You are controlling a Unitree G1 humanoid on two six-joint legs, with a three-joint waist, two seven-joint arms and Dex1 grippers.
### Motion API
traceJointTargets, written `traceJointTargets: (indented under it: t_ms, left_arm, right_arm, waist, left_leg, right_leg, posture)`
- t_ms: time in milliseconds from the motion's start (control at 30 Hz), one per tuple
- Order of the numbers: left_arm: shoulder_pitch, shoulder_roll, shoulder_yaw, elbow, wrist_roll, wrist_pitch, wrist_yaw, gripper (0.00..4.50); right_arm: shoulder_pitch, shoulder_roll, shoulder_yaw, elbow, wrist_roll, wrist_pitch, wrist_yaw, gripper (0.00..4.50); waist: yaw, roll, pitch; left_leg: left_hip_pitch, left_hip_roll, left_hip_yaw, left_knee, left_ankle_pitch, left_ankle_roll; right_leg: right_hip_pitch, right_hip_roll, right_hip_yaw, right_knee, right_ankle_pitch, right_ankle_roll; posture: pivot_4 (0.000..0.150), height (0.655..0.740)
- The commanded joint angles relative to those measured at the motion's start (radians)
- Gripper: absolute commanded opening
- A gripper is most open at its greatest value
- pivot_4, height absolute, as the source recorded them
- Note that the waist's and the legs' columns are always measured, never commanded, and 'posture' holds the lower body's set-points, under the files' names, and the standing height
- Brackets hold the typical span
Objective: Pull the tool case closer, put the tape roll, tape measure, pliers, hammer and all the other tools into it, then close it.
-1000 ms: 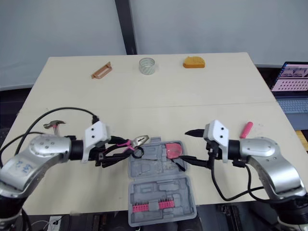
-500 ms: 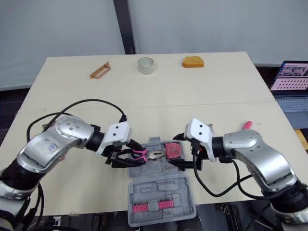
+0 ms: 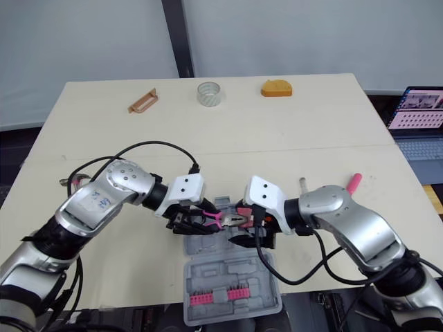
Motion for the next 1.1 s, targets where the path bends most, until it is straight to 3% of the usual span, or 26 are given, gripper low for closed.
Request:
traceJointTargets:
  t_ms: [33,1100]
  left_arm:
    - [-0.011,-0.008,0.017,-0.006,0.009,-0.028,-0.019,2.32]
    - [-0.003,-0.025,0.026,-0.016,0.016,-0.019,-0.03,2.32]
  right_arm:
    - [-0.016,0.009,0.005,-0.019,-0.005,-0.002,-0.01,4.5]
    - [-0.029,0.028,0.044,0.0,-0.031,0.002,-0.003,4.5]
  waist:
    - [0.0,0.0,0.0]
    - [0.0,0.0,0.0]
  left_leg:
    - [0.0,0.0,0.0,0.0,0.0,0.0]
    - [-0.002,0.0,0.0,0.003,0.0,0.0]
  right_leg:
    - [0.0,0.0,0.0,0.0,0.0,0.0]
    - [-0.002,0.0,0.0,0.003,0.0,0.0]
  posture:
    - [0.15,0.74]
    - [0.15,0.74]
